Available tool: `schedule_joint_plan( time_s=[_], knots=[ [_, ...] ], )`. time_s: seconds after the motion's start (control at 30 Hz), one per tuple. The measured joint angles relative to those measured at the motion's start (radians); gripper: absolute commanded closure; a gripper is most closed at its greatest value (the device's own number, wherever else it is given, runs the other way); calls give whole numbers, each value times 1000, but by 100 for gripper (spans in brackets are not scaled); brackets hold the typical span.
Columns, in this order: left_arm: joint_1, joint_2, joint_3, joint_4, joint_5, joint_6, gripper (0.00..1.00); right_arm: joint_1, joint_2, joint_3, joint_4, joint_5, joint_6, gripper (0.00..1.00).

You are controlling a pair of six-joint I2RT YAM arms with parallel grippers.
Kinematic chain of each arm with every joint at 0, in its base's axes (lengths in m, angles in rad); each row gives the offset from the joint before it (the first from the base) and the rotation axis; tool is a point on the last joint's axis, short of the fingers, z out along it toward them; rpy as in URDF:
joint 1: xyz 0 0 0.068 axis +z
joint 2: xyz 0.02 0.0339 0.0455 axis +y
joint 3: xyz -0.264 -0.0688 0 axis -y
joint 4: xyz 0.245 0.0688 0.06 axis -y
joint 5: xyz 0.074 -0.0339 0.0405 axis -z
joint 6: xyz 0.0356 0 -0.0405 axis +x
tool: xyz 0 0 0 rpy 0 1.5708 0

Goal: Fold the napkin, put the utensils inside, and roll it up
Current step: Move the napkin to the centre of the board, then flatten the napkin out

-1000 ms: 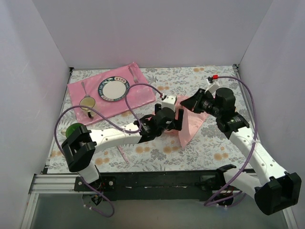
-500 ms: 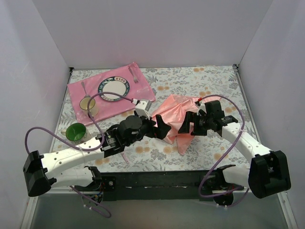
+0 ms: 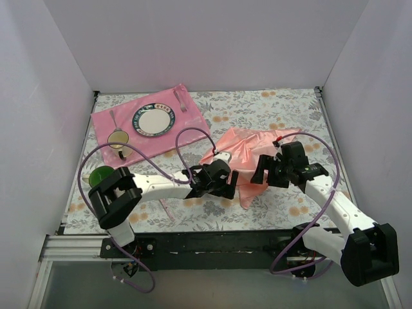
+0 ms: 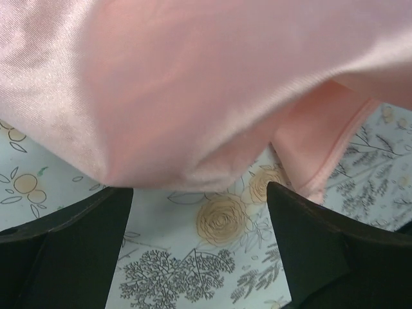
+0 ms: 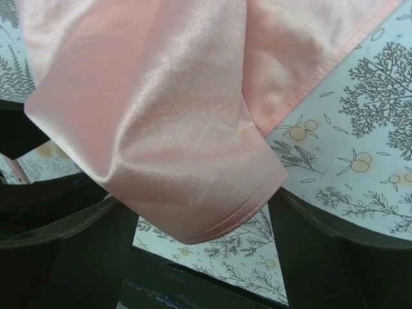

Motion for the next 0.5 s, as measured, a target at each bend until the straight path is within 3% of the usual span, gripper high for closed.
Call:
schedule_joint_plan(
  time_s=[0.17,0.33,0.4,0.43,0.5],
  knots=[
    [13,82,47,-9,-25,9,30,0,-48,-44,-24,54,35,11],
    [38,136,95,-6,-40,-2,71,0,-93,-60,-46,90,51,11],
    [48,144,103,-5,-39,1,80,-1,-93,-67,-45,98,51,11],
    [51,144,105,-6,-38,4,90,-1,-93,-75,-45,102,51,12],
    [59,142,117,-12,-35,10,94,-1,-93,-93,-45,105,51,13]
  ],
)
